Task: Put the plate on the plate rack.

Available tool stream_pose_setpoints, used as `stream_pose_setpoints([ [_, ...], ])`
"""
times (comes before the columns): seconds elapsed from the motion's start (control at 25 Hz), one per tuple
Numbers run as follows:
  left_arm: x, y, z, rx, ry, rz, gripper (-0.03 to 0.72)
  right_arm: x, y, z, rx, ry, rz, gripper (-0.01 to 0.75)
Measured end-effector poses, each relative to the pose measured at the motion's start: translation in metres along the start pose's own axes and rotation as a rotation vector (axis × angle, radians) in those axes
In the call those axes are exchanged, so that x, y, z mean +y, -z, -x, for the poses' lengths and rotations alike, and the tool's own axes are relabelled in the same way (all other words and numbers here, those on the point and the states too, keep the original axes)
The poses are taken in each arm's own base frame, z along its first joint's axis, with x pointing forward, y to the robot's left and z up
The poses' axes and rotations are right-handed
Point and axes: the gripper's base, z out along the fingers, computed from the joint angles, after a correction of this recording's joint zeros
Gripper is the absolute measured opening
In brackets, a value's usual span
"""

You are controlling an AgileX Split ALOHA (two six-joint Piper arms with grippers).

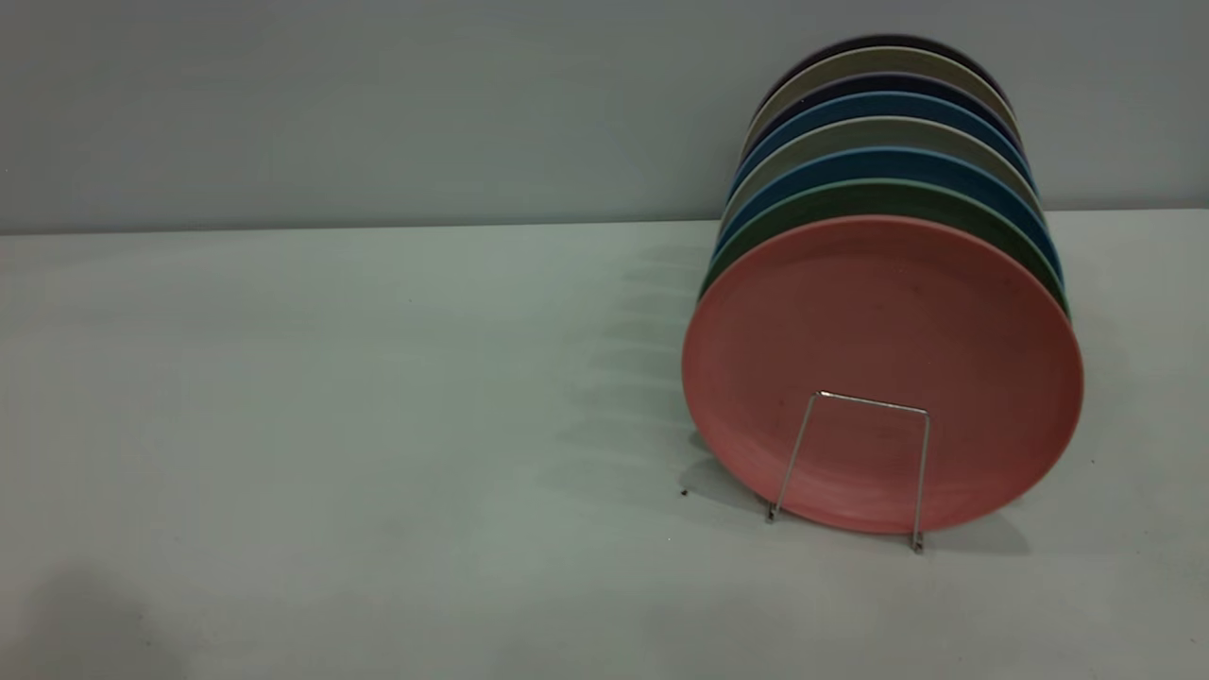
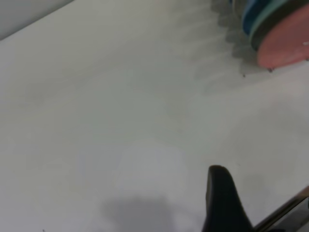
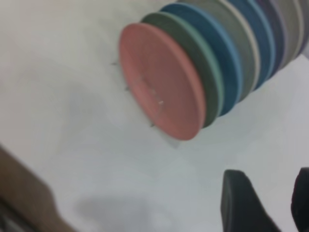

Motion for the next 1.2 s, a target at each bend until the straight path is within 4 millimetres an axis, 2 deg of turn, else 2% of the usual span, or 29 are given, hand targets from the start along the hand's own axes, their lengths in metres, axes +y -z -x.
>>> stream_pose_setpoints([
  [0.28,-0.032,0.026,-0.056,-0.055,0.013,0.015,0.451,0.008,0.031,-0.021,-0.057,-0.025,0.074,0.272],
  [0.44,-0.047,0.032,-0.088,-0.085,0.029,0.026,0.451,0.015,0.035,-0.041,-0.073,-0.042,0.116,0.263],
  [0.56,-0.057,0.033,-0.110,-0.106,0.039,0.033,0.451,0.023,0.028,-0.061,-0.052,-0.061,0.147,0.254],
  [0.88,-0.071,0.012,-0.165,-0.088,0.069,0.026,0.451,0.039,0.007,-0.119,-0.036,-0.127,0.159,0.253],
  [1.2,-0.076,-0.013,-0.201,-0.054,0.084,0.017,0.451,0.049,-0.008,-0.159,-0.131,-0.139,0.145,0.253],
])
